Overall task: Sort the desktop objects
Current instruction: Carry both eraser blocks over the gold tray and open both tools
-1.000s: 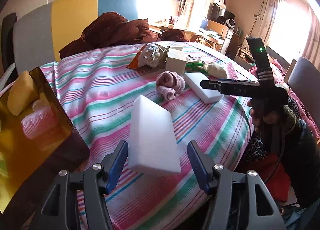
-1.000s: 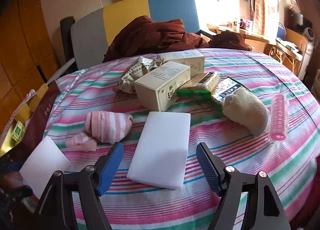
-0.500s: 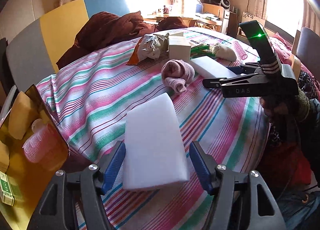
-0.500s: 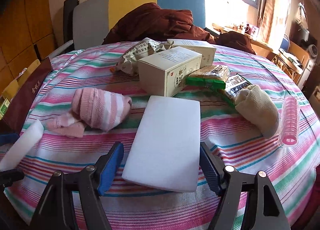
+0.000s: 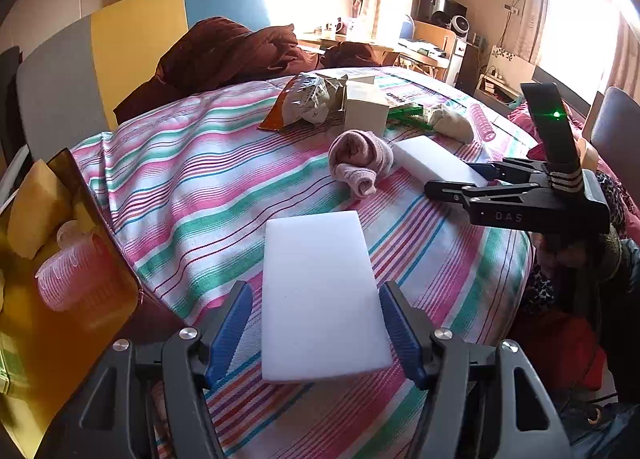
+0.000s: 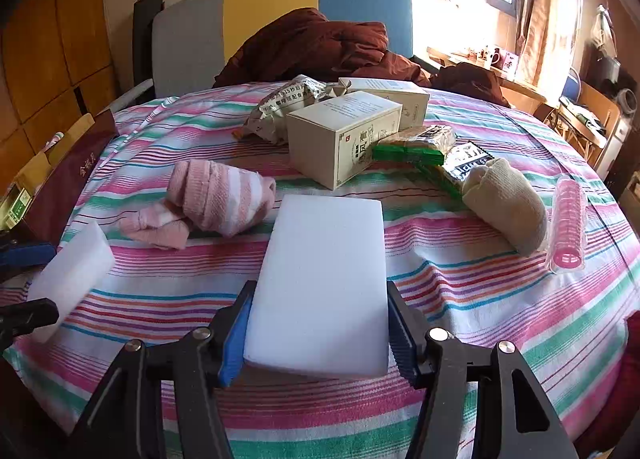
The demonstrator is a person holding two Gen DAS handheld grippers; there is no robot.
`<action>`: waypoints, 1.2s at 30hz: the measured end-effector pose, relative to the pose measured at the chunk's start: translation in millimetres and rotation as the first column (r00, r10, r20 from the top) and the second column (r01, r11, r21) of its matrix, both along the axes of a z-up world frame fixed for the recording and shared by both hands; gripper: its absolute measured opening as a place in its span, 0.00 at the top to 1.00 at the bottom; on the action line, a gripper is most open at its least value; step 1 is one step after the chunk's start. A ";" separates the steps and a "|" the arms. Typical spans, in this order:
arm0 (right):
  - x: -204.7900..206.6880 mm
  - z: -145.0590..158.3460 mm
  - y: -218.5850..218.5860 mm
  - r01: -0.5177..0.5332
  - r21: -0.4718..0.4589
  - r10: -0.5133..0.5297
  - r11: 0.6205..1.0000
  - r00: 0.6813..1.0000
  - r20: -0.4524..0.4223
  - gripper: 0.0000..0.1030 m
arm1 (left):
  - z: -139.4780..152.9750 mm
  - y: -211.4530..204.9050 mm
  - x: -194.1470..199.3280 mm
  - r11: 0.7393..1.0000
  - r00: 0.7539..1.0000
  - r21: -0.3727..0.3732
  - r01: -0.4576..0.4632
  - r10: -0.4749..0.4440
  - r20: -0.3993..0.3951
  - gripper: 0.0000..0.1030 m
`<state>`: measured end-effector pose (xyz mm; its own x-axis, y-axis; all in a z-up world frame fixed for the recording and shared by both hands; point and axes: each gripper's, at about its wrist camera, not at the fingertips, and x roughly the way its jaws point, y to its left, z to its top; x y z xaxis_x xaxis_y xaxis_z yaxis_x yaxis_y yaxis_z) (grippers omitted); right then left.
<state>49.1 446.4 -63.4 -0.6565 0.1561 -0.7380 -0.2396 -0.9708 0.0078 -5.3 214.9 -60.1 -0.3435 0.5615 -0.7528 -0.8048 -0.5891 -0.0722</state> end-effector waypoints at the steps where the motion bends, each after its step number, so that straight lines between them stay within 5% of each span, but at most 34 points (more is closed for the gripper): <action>1: 1.6 -0.1 -0.3 0.001 -0.003 -0.001 1.000 1.000 -0.002 0.41 | -1.4 0.0 -1.1 1.000 1.000 0.003 -0.002 0.002 0.008 0.35; 9: 12.0 6.3 -1.8 0.011 -0.020 -0.012 1.000 1.000 -0.029 0.41 | -13.4 8.3 0.3 1.000 1.000 -0.012 -0.005 0.006 0.029 0.35; 17: 20.0 33.9 -15.3 -0.015 -0.005 0.015 1.000 0.995 -0.098 0.41 | 3.1 -15.4 6.7 0.990 0.996 0.114 -0.086 0.081 0.045 0.41; 22: 7.0 52.8 -52.1 -0.133 -0.019 0.129 0.991 0.983 -0.132 0.41 | 35.4 -55.8 9.8 0.960 0.981 0.202 -0.193 0.193 0.021 0.41; 26: -16.0 66.3 -101.2 -0.279 -0.032 0.272 0.960 0.951 -0.149 0.41 | 46.3 -107.6 -12.6 0.911 0.932 0.201 -0.361 0.361 0.037 0.41; 32: -54.1 78.4 -181.4 -0.457 -0.013 0.450 0.890 0.881 -0.144 0.40 | 47.7 -179.7 -58.2 0.804 0.817 0.142 -0.577 0.572 0.080 0.41; 36: -79.4 81.9 -219.1 -0.519 -0.024 0.512 0.855 0.850 -0.122 0.40 | 33.3 -203.4 -91.5 0.776 0.776 0.069 -0.627 0.616 0.137 0.41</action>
